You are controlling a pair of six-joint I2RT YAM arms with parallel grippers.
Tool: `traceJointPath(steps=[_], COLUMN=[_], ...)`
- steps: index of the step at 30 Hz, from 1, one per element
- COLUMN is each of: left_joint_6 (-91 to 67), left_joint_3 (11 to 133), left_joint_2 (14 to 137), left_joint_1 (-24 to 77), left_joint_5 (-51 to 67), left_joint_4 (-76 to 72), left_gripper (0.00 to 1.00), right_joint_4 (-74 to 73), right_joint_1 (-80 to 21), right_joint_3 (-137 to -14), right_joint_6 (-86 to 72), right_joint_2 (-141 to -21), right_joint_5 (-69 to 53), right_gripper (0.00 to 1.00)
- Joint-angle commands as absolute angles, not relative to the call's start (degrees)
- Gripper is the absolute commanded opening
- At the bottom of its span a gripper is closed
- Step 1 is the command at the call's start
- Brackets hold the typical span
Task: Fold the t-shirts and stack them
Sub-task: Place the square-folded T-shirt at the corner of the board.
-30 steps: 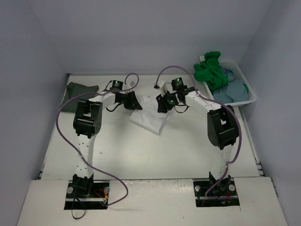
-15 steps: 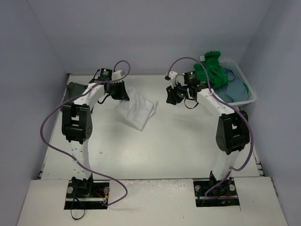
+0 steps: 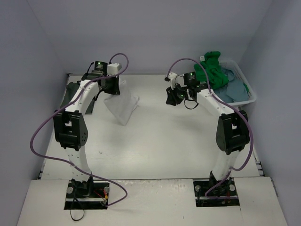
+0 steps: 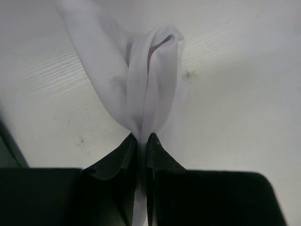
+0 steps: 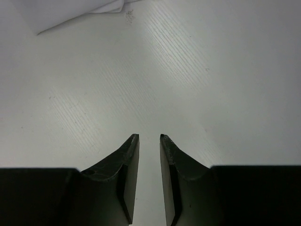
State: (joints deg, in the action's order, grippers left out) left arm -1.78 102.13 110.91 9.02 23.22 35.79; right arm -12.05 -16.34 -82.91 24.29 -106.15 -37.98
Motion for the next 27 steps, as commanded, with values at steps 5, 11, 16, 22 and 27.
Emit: traceJointPath(steps=[5,11,16,22,27], left_joint_6=[4.9,7.9,9.9,10.5,10.6], left_joint_3=[101.5,100.9,99.6,99.9,101.5], left_joint_2=[105.6,105.1,105.2,105.6,105.9], left_joint_1=[8.1,6.5,4.2,1.3,0.3], left_joint_5=[17.6,14.1,11.9,11.2,10.8], left_joint_4=[36.5,35.0,33.4,31.9,31.1], left_gripper=[0.00,0.00,0.00,0.00,0.00], right_joint_4=[-11.2,-11.2,-11.2,-11.2,-11.2], right_joint_1=[-16.4,-16.5,-16.6,-17.0,-17.1], right_joint_3=[-82.8,-82.7,-82.5,-82.6,-82.6], right_joint_6=[24.4,24.2,24.2,24.1,23.9], right_joint_2=[-101.6,-101.8,-102.0,-102.0,-102.0], right_joint_5=[-40.9,-41.3,-41.7,-41.7,-41.7], right_gripper=[0.20,0.18,0.17,0.17,0.16])
